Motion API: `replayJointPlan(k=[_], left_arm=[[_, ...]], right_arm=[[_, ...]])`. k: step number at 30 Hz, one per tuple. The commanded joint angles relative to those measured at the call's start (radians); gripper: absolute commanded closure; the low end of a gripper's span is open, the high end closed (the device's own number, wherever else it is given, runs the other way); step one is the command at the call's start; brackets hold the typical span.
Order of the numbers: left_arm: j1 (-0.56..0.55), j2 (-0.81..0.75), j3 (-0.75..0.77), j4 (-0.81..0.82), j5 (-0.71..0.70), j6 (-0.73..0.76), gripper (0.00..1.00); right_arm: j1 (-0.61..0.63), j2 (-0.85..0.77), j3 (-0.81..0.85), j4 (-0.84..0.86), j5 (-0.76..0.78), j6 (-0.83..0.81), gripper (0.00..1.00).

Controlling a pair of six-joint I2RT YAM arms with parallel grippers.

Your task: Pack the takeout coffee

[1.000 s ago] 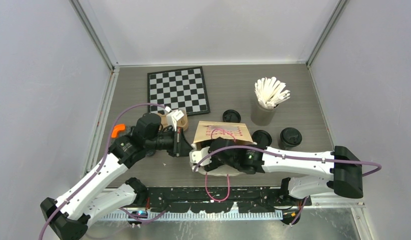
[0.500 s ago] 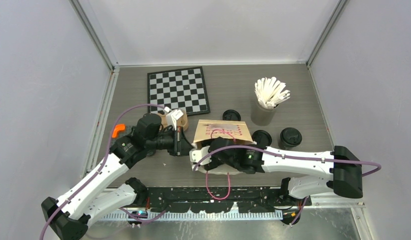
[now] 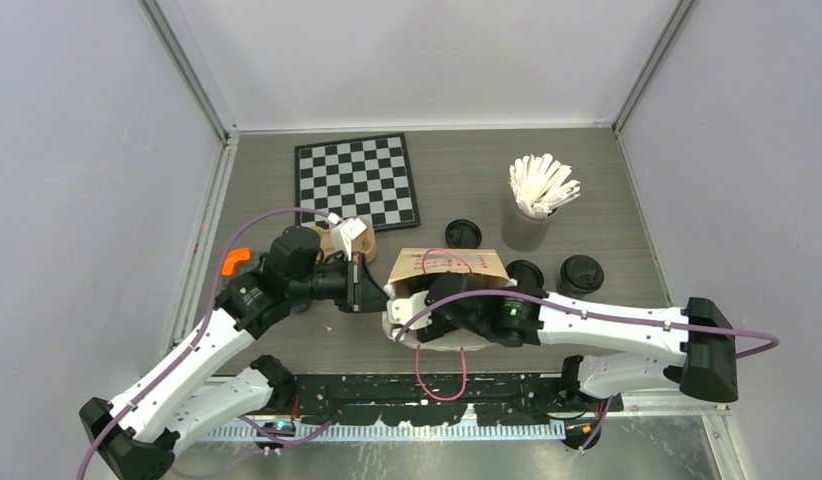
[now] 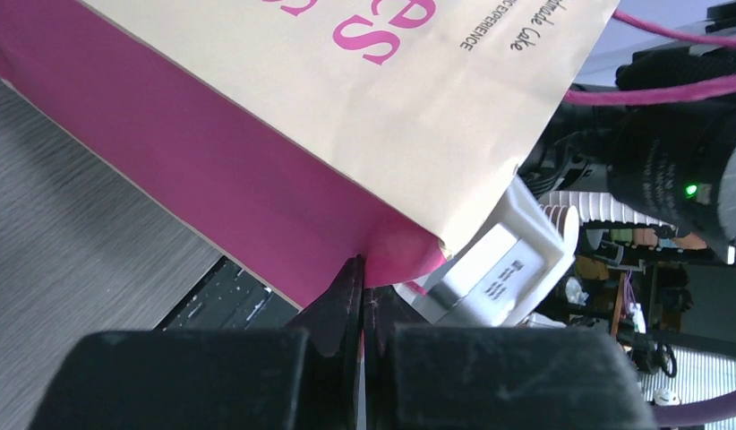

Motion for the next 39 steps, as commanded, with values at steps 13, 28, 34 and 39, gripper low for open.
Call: replayJointPlan(k=[13,28,34,39], left_arm=[[-0.005,-0.034,0.006,0.098,0.097,-0.033,1.0],[-0.005,-0.047,-0.017,0.053,0.063,-0.011,1.0],[-0.005,-0.037,0.008,0.01,0.058,0.042,1.0],[-0.005,-0.021,0.018,0.007,0.072,0.066,1.0]], right_arm=[[-0.006,-0.043,0.062,-0.067,-0.031,0.011,0.36],[-0.007,-0.004,0.072,0.004,-0.024,-0.02,0.36],[-0.006,-0.093,0.079,-0.111,-0.006,-0.022,0.36],[-0.014,-0.145,0.045,-0.141,0.036,-0.028,0.36]])
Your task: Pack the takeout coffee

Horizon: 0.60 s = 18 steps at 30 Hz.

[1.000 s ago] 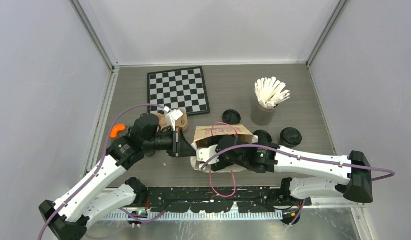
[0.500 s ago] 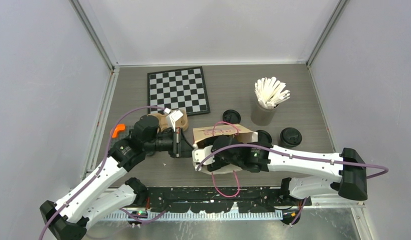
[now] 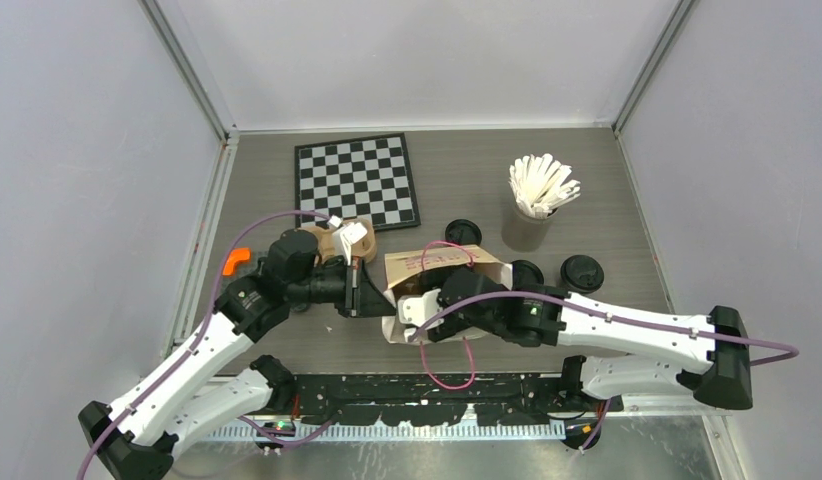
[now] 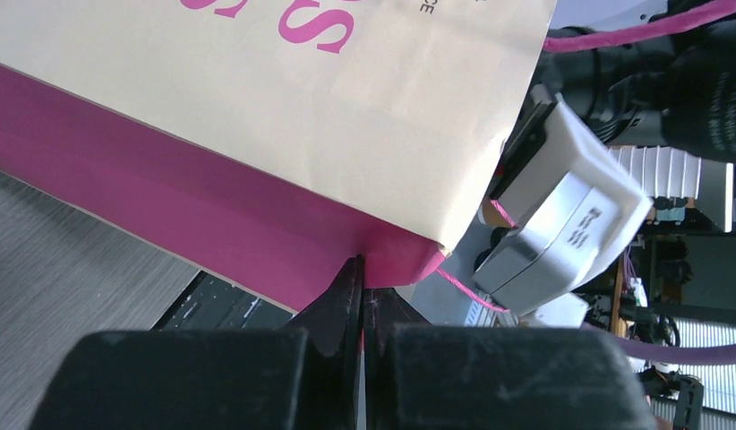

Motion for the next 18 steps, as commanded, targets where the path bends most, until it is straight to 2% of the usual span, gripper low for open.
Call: replayJointPlan(k=[1,18], left_arm=[[-0.004,0.016,0.048,-0.014,0.022,0.046,1.0],[-0.004,0.016,0.055,-0.003,0.064,0.061,1.0]], right_arm=[[-0.016,-0.067,0.006,-0.032,0.053,-0.013,0.36],[-0.129,-0.091,-0.034,-0.054,0.027,-0.064,0.36]])
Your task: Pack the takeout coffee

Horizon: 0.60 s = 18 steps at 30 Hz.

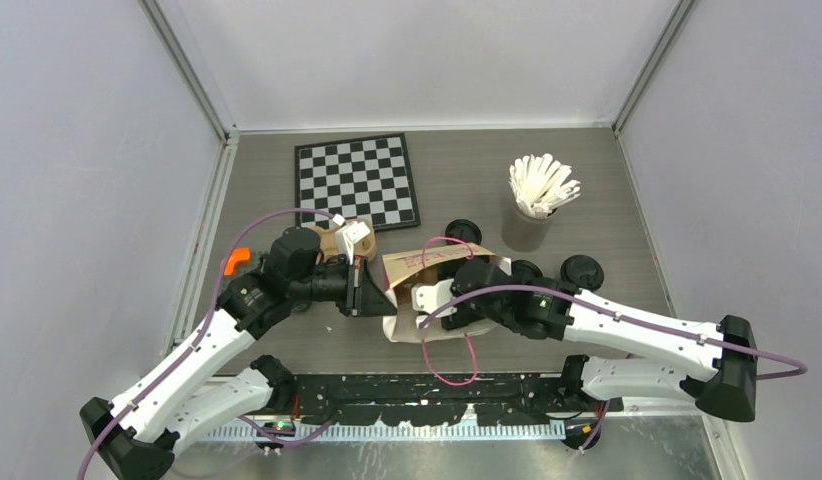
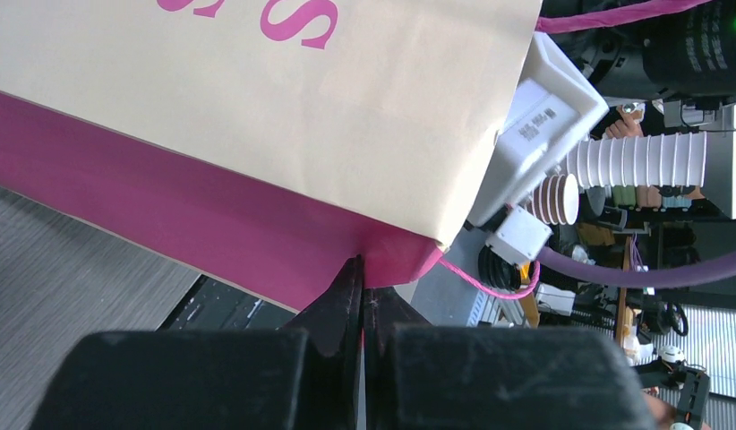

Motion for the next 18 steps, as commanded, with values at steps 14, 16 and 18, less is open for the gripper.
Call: replayJointPlan(k=[14,16,18], left_arm=[[-0.004,-0.012,0.029,0.015,0.084,0.03,1.0],[-0.004,-0.015,0.028,0.02,0.092,0.03,1.0],[-0.004,-0.022,0.022,0.023,0.101,0.031,1.0]], right_arm=[[-0.099,-0.013,-0.054,0.086,-0.084,-0.066,0.36],[-0.1,-0.012,-0.063,0.093,-0.08,-0.068,0.36],[-0.1,-0.024,-0.071,0.107,-0.093,-0.067,0.36]])
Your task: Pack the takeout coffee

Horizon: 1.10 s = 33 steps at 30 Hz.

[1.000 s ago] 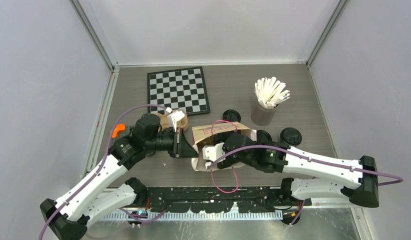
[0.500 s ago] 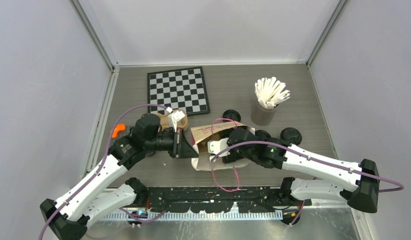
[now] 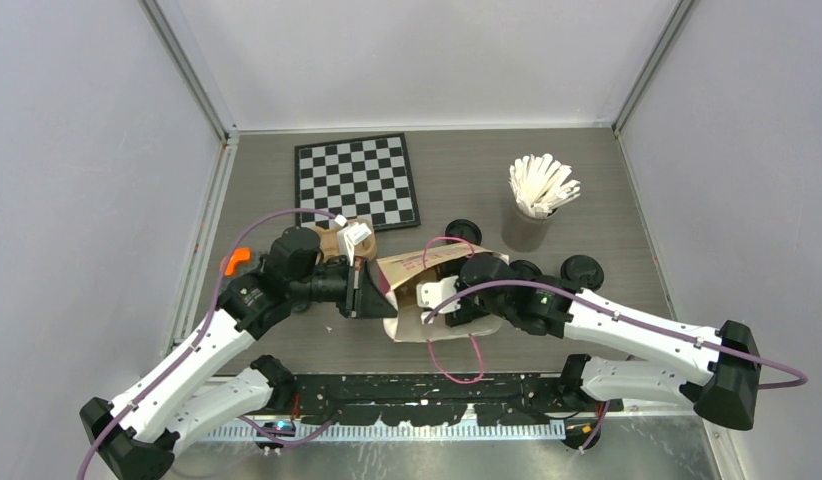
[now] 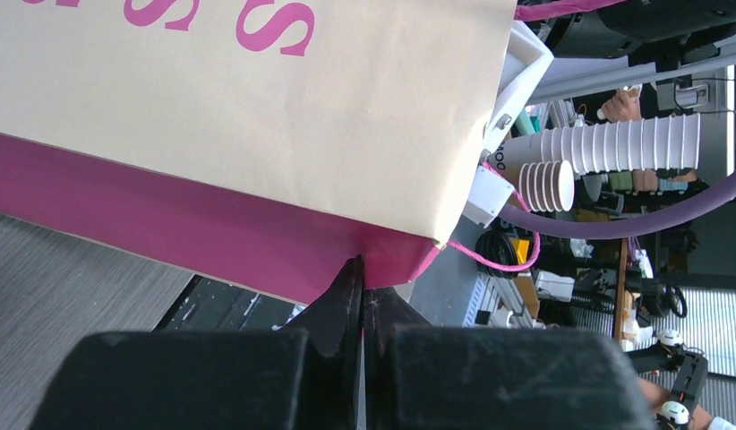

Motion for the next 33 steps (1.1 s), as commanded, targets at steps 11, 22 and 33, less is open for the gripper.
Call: replayJointPlan(k=[11,22,33], left_arm=[[-0.004,-0.032,0.026,-0.1,0.066,0.112,0.98],[-0.004,-0.058,0.036,-0.127,0.038,0.12,0.93],[-0.004,-0.047,0.04,-0.129,0.052,0.129,0.97]], right_arm=[[0.003,-0.006,-0.019,0.038,-0.115,-0.05,0.36],[0.02,0.01,-0.045,0.063,-0.096,-0.072,0.36],[0.02,0.033,-0.056,0.101,-0.069,-0.093,0.36]])
